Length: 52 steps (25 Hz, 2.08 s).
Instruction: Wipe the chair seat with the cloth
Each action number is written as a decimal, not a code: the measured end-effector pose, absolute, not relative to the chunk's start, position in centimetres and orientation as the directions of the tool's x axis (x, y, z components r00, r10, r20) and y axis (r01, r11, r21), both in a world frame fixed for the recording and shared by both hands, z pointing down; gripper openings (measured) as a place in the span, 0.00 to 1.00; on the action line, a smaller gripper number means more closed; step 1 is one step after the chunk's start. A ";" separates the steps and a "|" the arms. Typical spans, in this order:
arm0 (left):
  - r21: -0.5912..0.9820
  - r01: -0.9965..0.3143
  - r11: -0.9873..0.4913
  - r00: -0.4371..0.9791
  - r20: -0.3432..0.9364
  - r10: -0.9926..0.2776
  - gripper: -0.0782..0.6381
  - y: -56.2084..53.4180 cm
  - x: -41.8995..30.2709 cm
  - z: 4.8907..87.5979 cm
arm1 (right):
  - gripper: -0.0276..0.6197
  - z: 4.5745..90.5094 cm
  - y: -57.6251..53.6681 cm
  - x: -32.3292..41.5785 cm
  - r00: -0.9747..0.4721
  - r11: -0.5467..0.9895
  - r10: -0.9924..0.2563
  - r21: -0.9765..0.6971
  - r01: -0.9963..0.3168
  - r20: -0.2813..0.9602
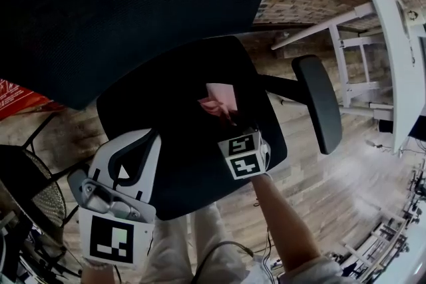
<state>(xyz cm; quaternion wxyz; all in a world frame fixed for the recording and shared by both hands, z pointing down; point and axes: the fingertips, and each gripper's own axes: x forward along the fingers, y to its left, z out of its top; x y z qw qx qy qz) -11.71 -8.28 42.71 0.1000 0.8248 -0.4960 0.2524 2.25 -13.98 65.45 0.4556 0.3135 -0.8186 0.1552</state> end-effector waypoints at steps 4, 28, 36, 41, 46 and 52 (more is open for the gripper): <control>-0.103 -0.863 -0.494 0.377 0.519 -0.767 0.13 -8.2 -11.4 42.4 | 0.13 64.9 -15.1 5.4 -0.346 0.713 -0.409 0.059 -0.699 0.844; -0.140 -0.886 -0.442 0.320 0.504 -0.802 0.13 -6.8 -13.1 41.3 | 0.13 65.5 -2.3 -5.2 -0.533 0.824 -0.211 -0.144 -0.548 0.820; -0.138 -0.885 -0.445 0.325 0.500 -0.802 0.13 -6.5 -13.2 41.4 | 0.13 64.3 6.0 -11.0 -0.620 0.906 -0.038 -0.235 -0.352 0.784; -0.139 -0.883 -0.449 0.329 0.500 -0.801 0.13 -6.3 -13.1 41.4 | 0.13 63.4 10.6 -12.5 -0.650 0.923 0.064 -0.292 -0.250 0.757; -0.141 -0.881 -0.451 0.331 0.498 -0.802 0.13 -6.1 -12.9 41.4 | 0.13 63.5 11.9 -11.3 -0.644 0.922 0.078 -0.301 -0.244 0.761; -0.128 -0.881 -0.455 0.339 0.499 -0.797 0.13 -5.8 -12.3 41.7 | 0.13 64.7 7.9 -8.1 -0.606 0.898 -0.035 -0.241 -0.368 0.794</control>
